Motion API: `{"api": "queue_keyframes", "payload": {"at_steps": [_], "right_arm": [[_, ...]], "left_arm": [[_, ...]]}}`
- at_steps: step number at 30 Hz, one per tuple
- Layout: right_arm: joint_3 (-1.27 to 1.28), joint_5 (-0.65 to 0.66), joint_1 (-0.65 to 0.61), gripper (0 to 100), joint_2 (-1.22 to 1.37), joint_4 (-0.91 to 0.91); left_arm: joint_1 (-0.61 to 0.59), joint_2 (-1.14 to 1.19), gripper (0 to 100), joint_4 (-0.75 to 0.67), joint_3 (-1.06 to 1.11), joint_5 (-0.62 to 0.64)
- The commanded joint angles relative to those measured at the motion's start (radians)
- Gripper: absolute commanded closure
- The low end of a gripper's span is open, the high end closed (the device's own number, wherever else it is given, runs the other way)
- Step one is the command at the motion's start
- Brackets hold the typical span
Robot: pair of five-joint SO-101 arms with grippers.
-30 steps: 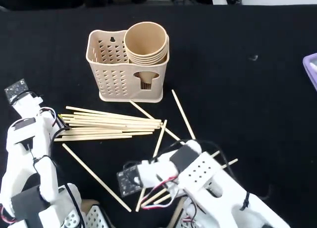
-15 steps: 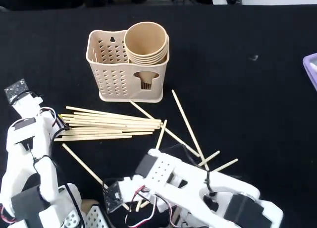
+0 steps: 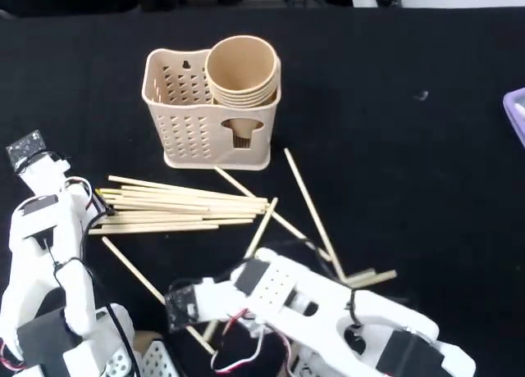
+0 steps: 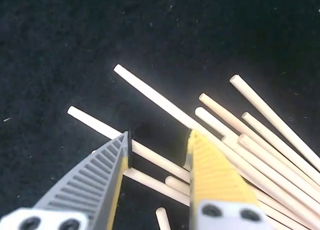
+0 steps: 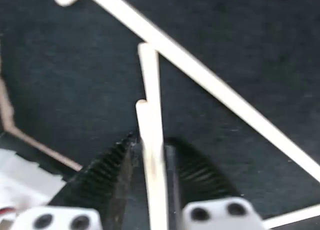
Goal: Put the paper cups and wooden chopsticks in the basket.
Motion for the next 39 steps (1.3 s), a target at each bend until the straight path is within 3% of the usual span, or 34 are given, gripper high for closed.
{"api": "queue_keyframes", "payload": {"at_steps": [1,15,23,32,39], "right_arm": [[0.047,-0.011,0.014,98.9,-0.03,-0.008],[-0.274,-0.011,0.339,98.8,-0.515,0.258],[-0.406,-0.089,0.516,98.8,-0.697,0.186],[-0.464,-0.328,0.552,98.8,-0.661,-0.084],[-0.717,-0.514,0.46,98.8,-0.529,-0.167]], "left_arm": [[-0.008,-0.015,81,-0.015,-0.016,0.009],[-0.008,-0.015,81,-0.015,-0.015,0.009],[-0.008,-0.015,81,-0.015,-0.01,0.009],[-0.008,-0.015,81,-0.015,-0.008,0.009],[-0.008,-0.015,81,-0.015,-0.007,0.009]]}}
